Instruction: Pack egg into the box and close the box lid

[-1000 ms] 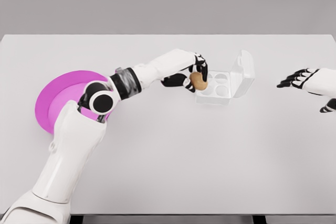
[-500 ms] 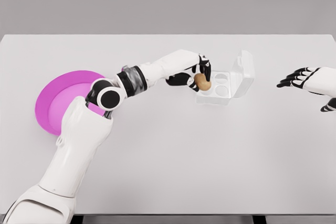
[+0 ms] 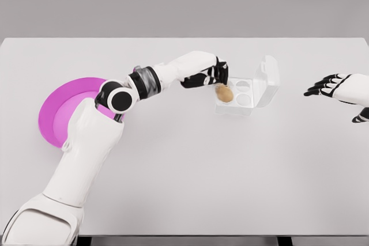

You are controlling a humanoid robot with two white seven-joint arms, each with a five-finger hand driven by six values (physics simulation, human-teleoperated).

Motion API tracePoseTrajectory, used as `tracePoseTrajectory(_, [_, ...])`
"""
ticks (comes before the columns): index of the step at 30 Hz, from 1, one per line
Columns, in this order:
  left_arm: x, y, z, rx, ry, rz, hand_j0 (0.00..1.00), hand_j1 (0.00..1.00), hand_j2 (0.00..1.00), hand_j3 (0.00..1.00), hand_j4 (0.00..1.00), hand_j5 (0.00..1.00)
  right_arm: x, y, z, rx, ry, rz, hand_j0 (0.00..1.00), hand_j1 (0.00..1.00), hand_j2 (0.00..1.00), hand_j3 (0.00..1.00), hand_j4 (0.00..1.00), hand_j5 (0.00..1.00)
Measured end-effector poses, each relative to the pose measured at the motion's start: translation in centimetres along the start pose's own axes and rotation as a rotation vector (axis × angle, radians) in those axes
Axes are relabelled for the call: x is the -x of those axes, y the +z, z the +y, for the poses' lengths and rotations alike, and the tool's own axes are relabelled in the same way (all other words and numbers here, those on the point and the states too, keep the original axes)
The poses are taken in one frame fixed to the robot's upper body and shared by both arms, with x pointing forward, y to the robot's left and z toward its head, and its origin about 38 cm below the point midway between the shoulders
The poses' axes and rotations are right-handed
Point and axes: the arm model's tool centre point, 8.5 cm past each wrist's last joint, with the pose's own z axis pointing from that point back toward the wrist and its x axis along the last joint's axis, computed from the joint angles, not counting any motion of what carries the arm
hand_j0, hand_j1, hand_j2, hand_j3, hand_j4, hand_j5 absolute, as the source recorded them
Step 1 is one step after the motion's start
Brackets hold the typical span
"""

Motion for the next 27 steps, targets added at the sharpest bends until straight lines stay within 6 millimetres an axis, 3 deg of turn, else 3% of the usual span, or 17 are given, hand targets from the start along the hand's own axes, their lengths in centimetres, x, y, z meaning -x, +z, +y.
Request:
tracePoseTrajectory(3, [0.3, -0.1, -0.2, 0.007, 0.006, 0.007, 0.32, 0.32, 0.32, 0.32, 0.32, 0.32, -0.5, -0.1, 0.0, 0.009, -0.008, -0.019, 1.00, 1.00, 1.00, 1.00, 1.00, 1.00])
tracePoseTrajectory(6, [0.5, -0.1, -0.3, 0.010, 0.012, 0.009, 0.40, 0.40, 0.40, 0.40, 0.40, 0.40, -0.5, 0.0, -0.2, 0.013, -0.010, -0.024, 1.00, 1.00, 1.00, 1.00, 1.00, 1.00])
tracePoseTrajectory(9, [0.2, -0.1, -0.1, 0.005, 0.005, -0.005, 0.54, 0.54, 0.54, 0.54, 0.54, 0.54, -0.5, 0.0, -0.2, 0.013, -0.010, -0.024, 1.00, 1.00, 1.00, 1.00, 1.00, 1.00])
tracePoseTrajectory(10, [0.1, 0.0, -0.1, 0.002, -0.002, -0.017, 0.67, 0.67, 0.67, 0.67, 0.67, 0.67, -0.5, 0.1, -0.3, 0.013, -0.011, -0.024, 1.00, 1.00, 1.00, 1.00, 1.00, 1.00])
tracePoseTrajectory(14, [-1.8, 0.4, 0.9, -0.038, -0.048, -0.081, 0.97, 0.97, 0.97, 0.97, 0.97, 0.97, 0.4, 0.2, -0.1, 0.016, -0.032, -0.002, 1.00, 1.00, 1.00, 1.00, 1.00, 1.00])
tracePoseTrajectory(16, [-2.8, 1.0, 1.4, -0.065, -0.057, -0.119, 1.00, 1.00, 1.00, 1.00, 1.00, 1.00, 1.1, 0.4, 0.4, 0.012, -0.052, 0.018, 1.00, 1.00, 1.00, 1.00, 1.00, 1.00])
tracePoseTrajectory(21, [-3.1, 5.2, 3.0, -0.123, -0.044, -0.189, 1.00, 1.00, 1.00, 1.00, 1.00, 1.00, 1.5, -0.2, 0.6, 0.027, -0.074, 0.024, 1.00, 1.00, 1.00, 1.00, 1.00, 1.00])
tracePoseTrajectory(27, [-2.4, 13.4, 4.0, -0.198, -0.061, -0.291, 1.00, 1.00, 1.00, 1.00, 1.00, 1.00, 1.1, -1.4, 0.1, 0.054, -0.074, 0.002, 1.00, 1.00, 1.00, 1.00, 1.00, 1.00])
